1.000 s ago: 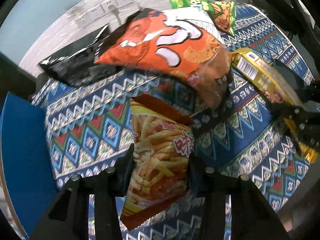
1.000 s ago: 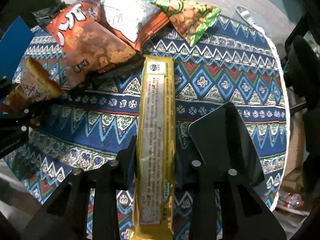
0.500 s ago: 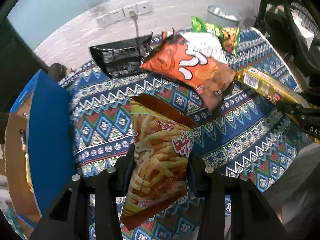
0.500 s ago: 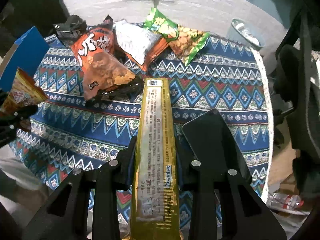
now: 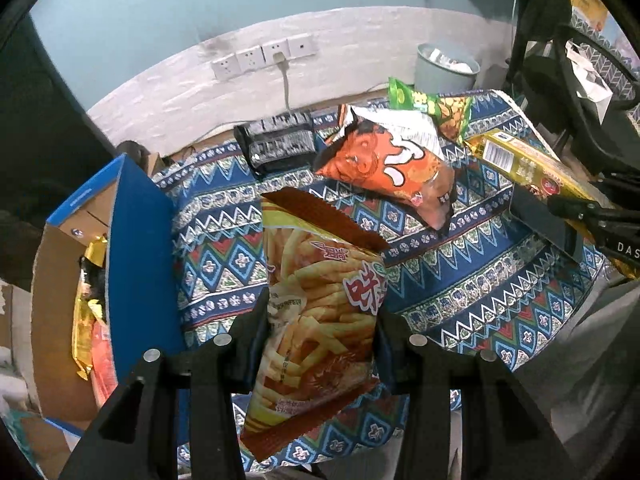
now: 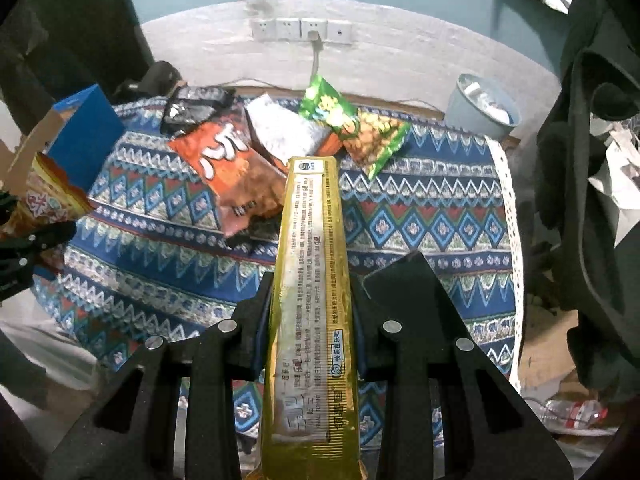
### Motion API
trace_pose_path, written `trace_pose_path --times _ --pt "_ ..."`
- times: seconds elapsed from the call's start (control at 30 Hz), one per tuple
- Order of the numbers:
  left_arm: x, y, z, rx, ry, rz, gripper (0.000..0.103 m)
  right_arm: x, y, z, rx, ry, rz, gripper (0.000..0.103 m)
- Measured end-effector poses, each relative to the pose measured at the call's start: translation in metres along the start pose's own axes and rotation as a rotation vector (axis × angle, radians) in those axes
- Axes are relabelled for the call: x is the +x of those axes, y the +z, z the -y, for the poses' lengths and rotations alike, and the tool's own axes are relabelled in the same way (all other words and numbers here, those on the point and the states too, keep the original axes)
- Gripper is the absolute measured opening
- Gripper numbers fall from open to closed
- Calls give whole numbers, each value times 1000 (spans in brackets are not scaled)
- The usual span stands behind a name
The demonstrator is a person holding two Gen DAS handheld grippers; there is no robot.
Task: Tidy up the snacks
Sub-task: 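Lift the fries bag and gold bar and carry both over the box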
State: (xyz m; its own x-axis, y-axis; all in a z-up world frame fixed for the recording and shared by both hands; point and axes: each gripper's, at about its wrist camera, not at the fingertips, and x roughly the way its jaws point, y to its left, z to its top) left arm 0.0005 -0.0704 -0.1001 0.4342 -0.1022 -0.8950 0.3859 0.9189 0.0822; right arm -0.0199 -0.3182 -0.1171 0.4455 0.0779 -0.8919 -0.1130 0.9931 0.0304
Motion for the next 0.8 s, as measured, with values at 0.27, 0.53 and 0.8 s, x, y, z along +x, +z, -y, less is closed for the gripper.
trace_pose_path --times 0.27,0.53,0.8 --pt "-14 -1 -15 -35 -6 20 45 -18 17 -24 -35 44 63 31" --pt "-27 -4 -42 -82 21 46 45 -23 33 -62 -104 91 85 31" --pt "-40 -8 -74 -137 58 73 45 -23 52 -94 -154 129 97 31"
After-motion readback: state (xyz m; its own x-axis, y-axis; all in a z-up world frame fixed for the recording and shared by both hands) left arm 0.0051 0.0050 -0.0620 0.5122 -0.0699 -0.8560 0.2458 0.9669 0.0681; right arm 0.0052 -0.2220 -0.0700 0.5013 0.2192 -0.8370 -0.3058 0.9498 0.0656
